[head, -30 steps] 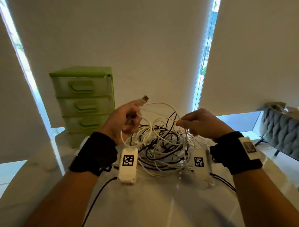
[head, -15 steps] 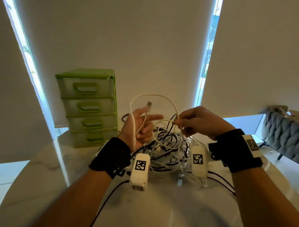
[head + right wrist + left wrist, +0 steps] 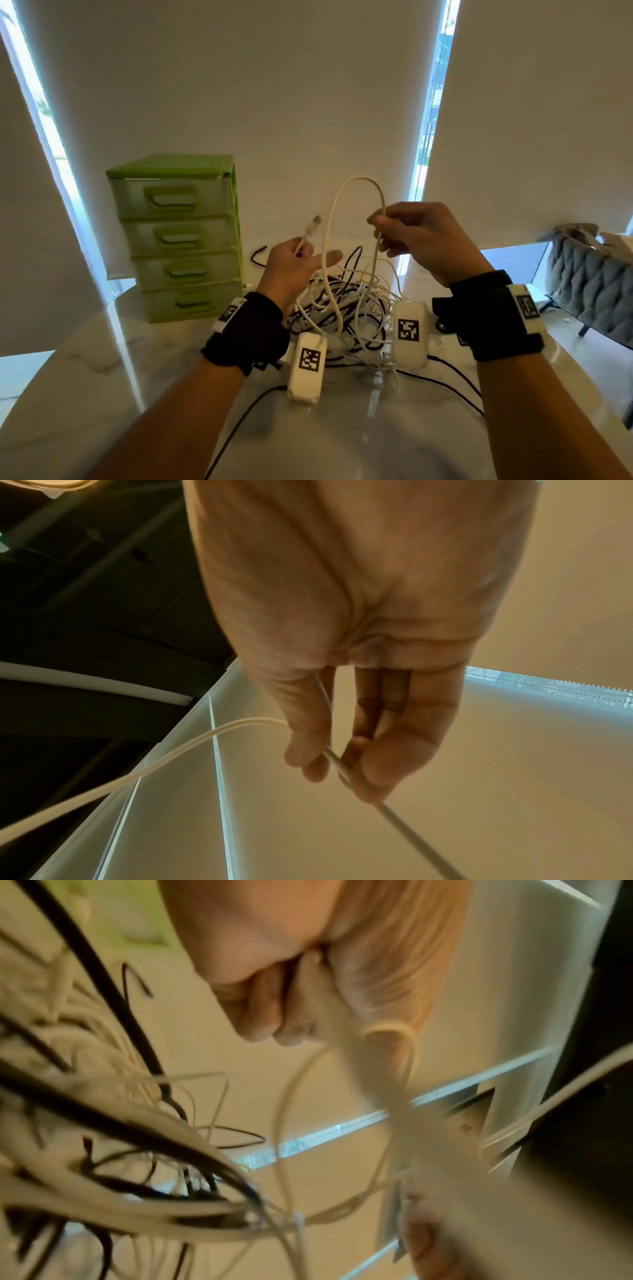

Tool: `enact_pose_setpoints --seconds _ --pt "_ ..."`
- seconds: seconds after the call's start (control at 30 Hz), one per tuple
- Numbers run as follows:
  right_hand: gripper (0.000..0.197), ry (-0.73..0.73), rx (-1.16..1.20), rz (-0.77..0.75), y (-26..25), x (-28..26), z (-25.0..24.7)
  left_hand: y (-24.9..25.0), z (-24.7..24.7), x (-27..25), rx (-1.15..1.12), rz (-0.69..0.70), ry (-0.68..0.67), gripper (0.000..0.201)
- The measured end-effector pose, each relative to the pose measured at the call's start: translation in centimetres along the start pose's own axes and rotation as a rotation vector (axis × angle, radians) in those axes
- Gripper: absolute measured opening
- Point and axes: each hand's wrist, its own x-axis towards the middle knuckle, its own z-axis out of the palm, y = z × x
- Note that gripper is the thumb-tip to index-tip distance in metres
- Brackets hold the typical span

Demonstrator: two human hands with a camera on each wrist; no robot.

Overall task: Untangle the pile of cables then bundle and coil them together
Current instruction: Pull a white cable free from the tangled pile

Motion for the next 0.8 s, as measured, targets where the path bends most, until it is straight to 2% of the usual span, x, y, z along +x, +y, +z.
enact_pose_setpoints --seconds 0.03,0.07,0.13,0.17,0.23,0.3,0.37,0.43,0.5,0.53,0.6,0.67,0.7,0.73,0.8 --pt "0.01 -0.03 -0.007 0.003 -0.3 0.1 -0.1 0.4 0.3 -0.1 -0.084 0.008 0.014 0.046" --pt "0.01 -0.059 -0.019 0.005 -0.4 0.0 -0.1 0.6 0.7 -0.3 -0.141 0.03 -0.032 0.038" --pt "0.009 -0.092 -0.033 -0.007 -0.6 -0.2 0.0 1.2 1.5 -1.7 -0.072 0.067 -0.183 0.009" --pt "0.009 -0.09 -0.026 -0.029 -0.7 -0.2 0.2 1.5 1.8 -2.3 -0.013 0.088 -0.263 0.006" --pt "0.009 -0.073 -0.01 -0.061 -1.0 -0.2 0.5 0.9 2.3 -2.6 0.088 0.102 -0.373 0.015" --pt "0.01 -0.035 0.027 -0.101 -1.0 -0.1 0.9 -0.3 2.4 -2.5 0.223 0.108 -0.392 0.013" --pt "0.012 0.053 0.119 -0.144 -1.1 0.0 1.0 -1.1 2.3 -2.3 0.331 0.109 -0.377 0.019" --pt "0.012 0.133 0.245 -0.162 -1.2 0.2 0.7 -1.1 2.0 -2.1 0.327 0.125 -0.349 0.027" --pt "0.017 0.07 0.314 -0.099 -0.5 0.3 0.6 -0.5 1.3 -1.7 0.207 0.123 -0.268 0.017" --pt "0.028 -0.014 0.247 -0.026 0.1 0.4 0.9 0.0 1.0 -1.4 0.119 0.097 -0.201 0.016" --pt "0.049 -0.265 -0.063 0.144 1.8 0.4 2.0 0.7 0.3 -0.9 -0.042 0.029 -0.098 0.022" --pt "0.043 -0.487 -0.357 0.242 3.6 0.0 3.2 1.2 -0.5 -0.4 -0.158 -0.011 -0.056 0.024" --pt "0.033 -0.515 -0.433 0.247 4.5 0.1 3.5 1.5 -1.1 0.0 -0.213 -0.012 -0.044 0.024" --pt "0.021 -0.484 -0.482 0.235 5.2 0.2 3.4 1.7 -1.9 0.4 -0.273 -0.003 -0.029 0.025" --pt "0.007 -0.316 -0.526 0.213 6.3 0.7 2.3 2.1 -3.7 1.2 -0.38 0.018 0.013 0.025"
